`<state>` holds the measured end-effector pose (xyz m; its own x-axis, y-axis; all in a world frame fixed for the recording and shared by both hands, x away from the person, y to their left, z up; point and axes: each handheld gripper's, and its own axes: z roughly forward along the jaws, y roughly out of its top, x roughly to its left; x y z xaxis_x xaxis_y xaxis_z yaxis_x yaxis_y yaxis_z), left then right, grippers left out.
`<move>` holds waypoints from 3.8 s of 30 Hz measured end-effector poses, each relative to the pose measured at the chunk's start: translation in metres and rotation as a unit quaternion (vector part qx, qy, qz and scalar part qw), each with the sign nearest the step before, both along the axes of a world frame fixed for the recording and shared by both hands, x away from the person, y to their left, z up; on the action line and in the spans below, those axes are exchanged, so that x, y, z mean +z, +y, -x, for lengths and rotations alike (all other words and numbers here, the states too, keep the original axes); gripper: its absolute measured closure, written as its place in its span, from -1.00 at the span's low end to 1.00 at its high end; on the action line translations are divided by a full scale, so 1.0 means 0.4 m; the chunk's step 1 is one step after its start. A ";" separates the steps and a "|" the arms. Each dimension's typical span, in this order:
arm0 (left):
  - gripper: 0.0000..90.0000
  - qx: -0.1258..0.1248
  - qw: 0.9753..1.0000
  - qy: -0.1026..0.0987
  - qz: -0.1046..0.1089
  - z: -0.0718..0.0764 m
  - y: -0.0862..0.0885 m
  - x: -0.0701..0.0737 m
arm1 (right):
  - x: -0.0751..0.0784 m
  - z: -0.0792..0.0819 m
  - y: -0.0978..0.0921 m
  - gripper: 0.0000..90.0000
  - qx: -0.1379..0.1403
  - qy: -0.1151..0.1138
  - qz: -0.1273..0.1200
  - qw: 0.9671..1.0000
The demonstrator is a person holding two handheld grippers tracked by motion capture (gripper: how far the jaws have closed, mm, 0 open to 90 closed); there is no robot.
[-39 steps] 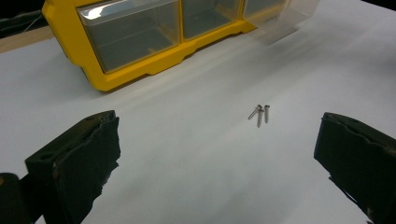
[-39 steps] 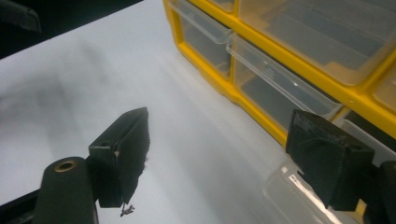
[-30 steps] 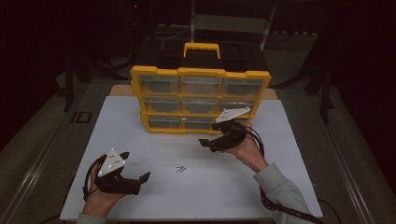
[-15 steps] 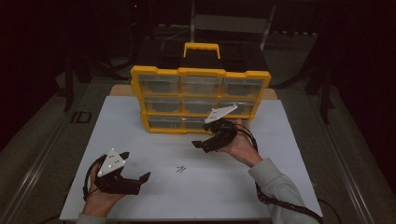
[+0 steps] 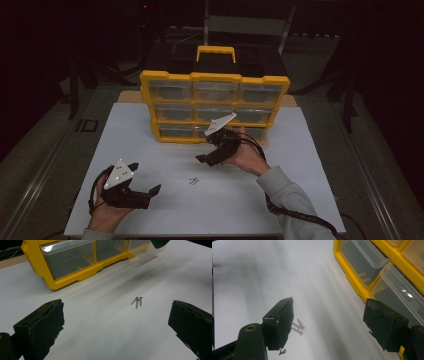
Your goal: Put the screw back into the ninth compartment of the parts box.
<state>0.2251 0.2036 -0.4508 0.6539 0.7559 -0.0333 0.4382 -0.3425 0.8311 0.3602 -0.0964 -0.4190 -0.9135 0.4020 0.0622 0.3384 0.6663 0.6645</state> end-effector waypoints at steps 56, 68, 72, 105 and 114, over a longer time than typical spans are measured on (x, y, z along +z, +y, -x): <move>-0.98 0.002 1.000 -0.002 -0.002 0.001 0.001 0.000 | -0.209 0.038 0.139 -0.05 0.038 0.018 0.100 0.994; -0.98 0.002 1.000 0.000 -0.002 0.000 -0.003 -0.003 | -0.225 0.048 0.146 0.62 0.057 0.013 0.113 0.992; -0.98 0.002 1.000 -0.003 -0.003 0.001 -0.002 -0.002 | -0.222 0.048 0.147 0.92 0.059 0.015 0.124 0.990; -0.98 0.003 1.000 -0.001 -0.003 0.000 -0.001 -0.002 | -0.199 0.026 0.119 0.95 0.046 0.060 0.173 0.982; -0.98 0.003 1.000 -0.002 -0.003 0.001 -0.001 -0.001 | -0.179 0.023 0.106 0.95 0.045 0.056 0.175 0.982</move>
